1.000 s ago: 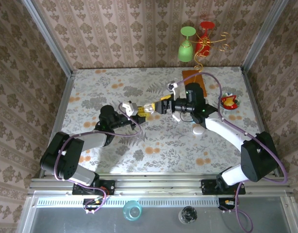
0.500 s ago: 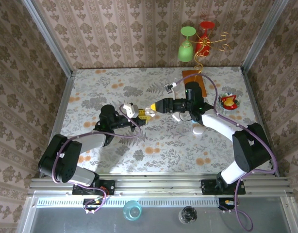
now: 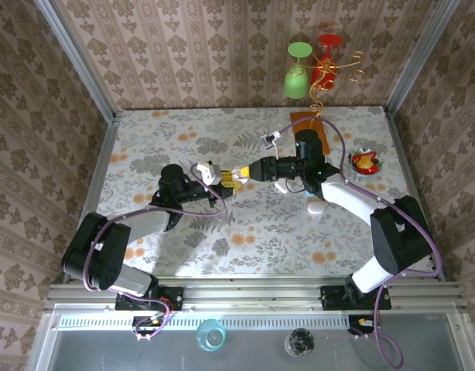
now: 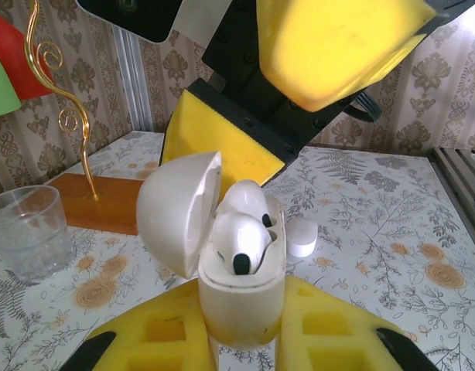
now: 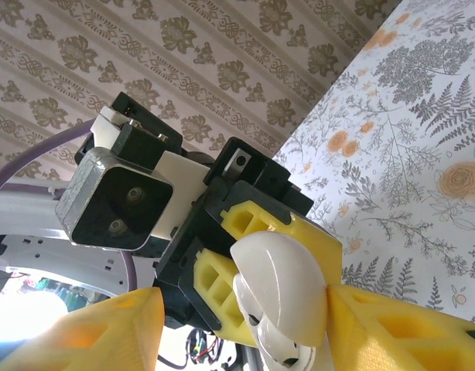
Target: Insert the wireless bluetooth earbuds into the charging case
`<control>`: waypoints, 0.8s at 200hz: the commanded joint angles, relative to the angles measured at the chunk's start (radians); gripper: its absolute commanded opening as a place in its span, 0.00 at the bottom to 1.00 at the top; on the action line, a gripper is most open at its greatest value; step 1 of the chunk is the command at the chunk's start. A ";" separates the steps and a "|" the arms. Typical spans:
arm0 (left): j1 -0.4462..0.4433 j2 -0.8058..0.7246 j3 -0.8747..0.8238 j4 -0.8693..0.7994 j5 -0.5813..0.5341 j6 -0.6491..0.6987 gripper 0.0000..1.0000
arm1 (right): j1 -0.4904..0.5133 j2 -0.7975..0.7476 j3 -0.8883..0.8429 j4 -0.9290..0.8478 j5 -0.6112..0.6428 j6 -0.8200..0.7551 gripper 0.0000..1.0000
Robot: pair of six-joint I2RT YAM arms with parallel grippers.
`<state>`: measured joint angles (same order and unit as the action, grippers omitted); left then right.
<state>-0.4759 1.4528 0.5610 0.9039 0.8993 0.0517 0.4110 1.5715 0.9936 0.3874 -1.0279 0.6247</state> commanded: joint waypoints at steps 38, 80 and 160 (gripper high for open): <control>0.013 0.022 0.008 0.018 0.031 -0.059 0.00 | 0.007 -0.063 -0.025 0.064 -0.011 -0.104 0.56; 0.040 0.040 0.024 0.130 0.113 -0.247 0.00 | 0.007 -0.096 -0.072 0.042 0.097 -0.227 0.71; 0.028 0.073 0.029 0.281 0.229 -0.547 0.00 | 0.063 -0.091 -0.070 0.000 0.097 -0.381 0.58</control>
<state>-0.4370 1.4975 0.5621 1.1179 1.0786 -0.4080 0.4557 1.4857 0.8963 0.4145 -0.9382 0.3035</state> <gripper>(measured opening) 0.191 0.621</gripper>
